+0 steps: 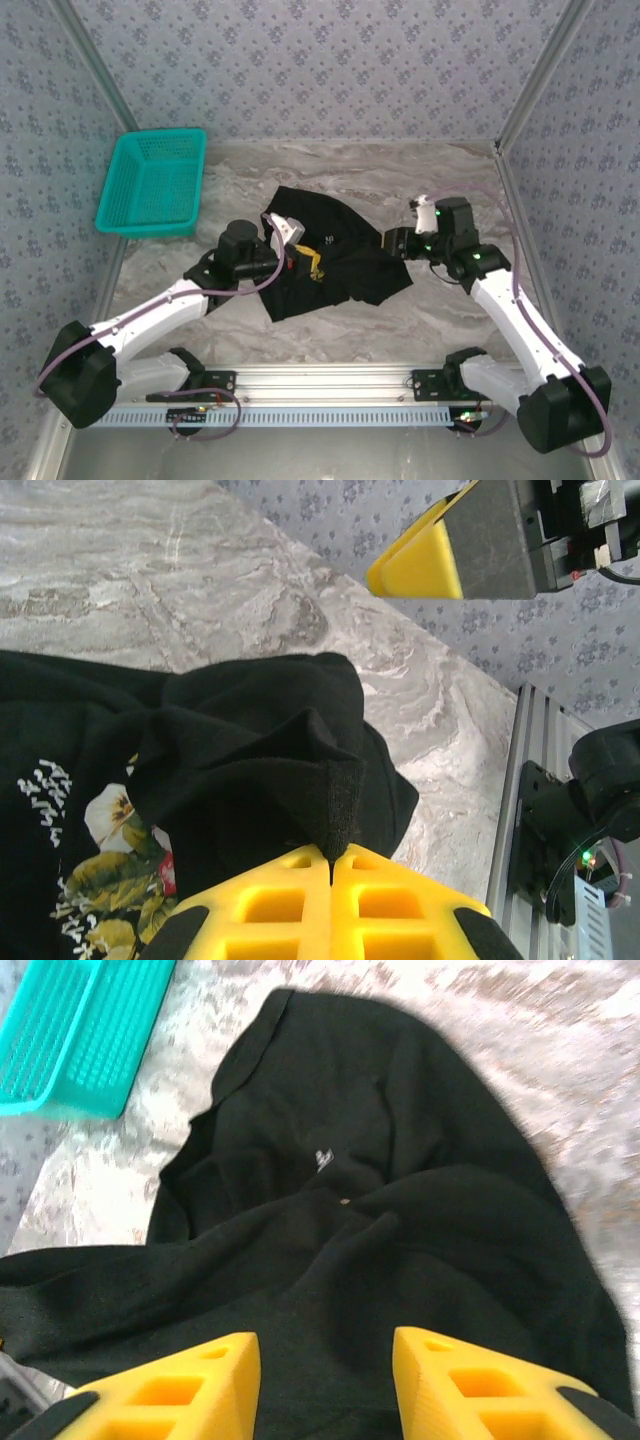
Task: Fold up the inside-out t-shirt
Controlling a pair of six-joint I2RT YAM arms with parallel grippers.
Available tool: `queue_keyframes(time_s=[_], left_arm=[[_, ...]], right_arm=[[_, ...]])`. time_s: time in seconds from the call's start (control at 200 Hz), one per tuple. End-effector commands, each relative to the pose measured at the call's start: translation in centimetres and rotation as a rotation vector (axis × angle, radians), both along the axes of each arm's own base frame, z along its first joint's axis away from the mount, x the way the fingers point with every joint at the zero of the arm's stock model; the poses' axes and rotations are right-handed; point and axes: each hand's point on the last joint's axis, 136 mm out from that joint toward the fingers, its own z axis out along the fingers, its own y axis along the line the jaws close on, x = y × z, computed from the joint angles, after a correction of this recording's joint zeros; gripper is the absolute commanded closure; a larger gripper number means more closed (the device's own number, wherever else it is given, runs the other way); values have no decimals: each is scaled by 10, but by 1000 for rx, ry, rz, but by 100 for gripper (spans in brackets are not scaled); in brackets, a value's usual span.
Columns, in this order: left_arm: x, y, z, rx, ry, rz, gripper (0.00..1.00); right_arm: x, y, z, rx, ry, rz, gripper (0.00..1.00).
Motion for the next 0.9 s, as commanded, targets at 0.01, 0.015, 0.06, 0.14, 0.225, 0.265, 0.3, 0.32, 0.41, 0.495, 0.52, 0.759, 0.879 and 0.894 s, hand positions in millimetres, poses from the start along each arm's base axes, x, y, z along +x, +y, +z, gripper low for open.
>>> queue_keyframes(time_s=[0.01,0.015,0.06,0.14,0.225,0.265,0.3,0.32,0.41,0.495,0.52,0.759,0.879,0.894], left_arm=[[-8,4,9,-3,-47,-34,100],[-8,4,8,-2,-47,-33,100],[-9,5,10,1,-54,-35,100],[-10,5,10,7,-62,-38,100],[-11,6,12,6,-68,-40,100],[-11,6,12,4,-69,-42,100],[-11,5,13,3,-72,-43,100],[-11,6,14,5,-75,-42,100],[-11,6,17,3,-86,-39,100],[-9,9,17,10,-98,-15,100],[-8,11,17,18,-105,2,100],[-1,37,-26,163,-35,161,100],[-10,45,-68,226,134,198,100],[-11,45,-72,229,156,204,100]], right_arm=[[15,19,0,-142,-74,79,47],[16,20,-1,-146,-73,83,46],[25,22,-6,-208,-64,80,38],[38,33,-10,-276,-64,111,28],[47,44,-21,-334,-27,152,21],[50,48,-33,-360,10,174,19],[54,54,-34,-368,31,194,18],[52,56,-42,-373,64,213,17],[49,64,-69,-358,185,249,16],[48,71,-88,-283,293,245,20],[48,73,-92,-251,313,241,24],[36,65,-57,-48,176,185,93],[0,55,-43,23,128,200,100],[-4,53,-44,27,134,200,100]])
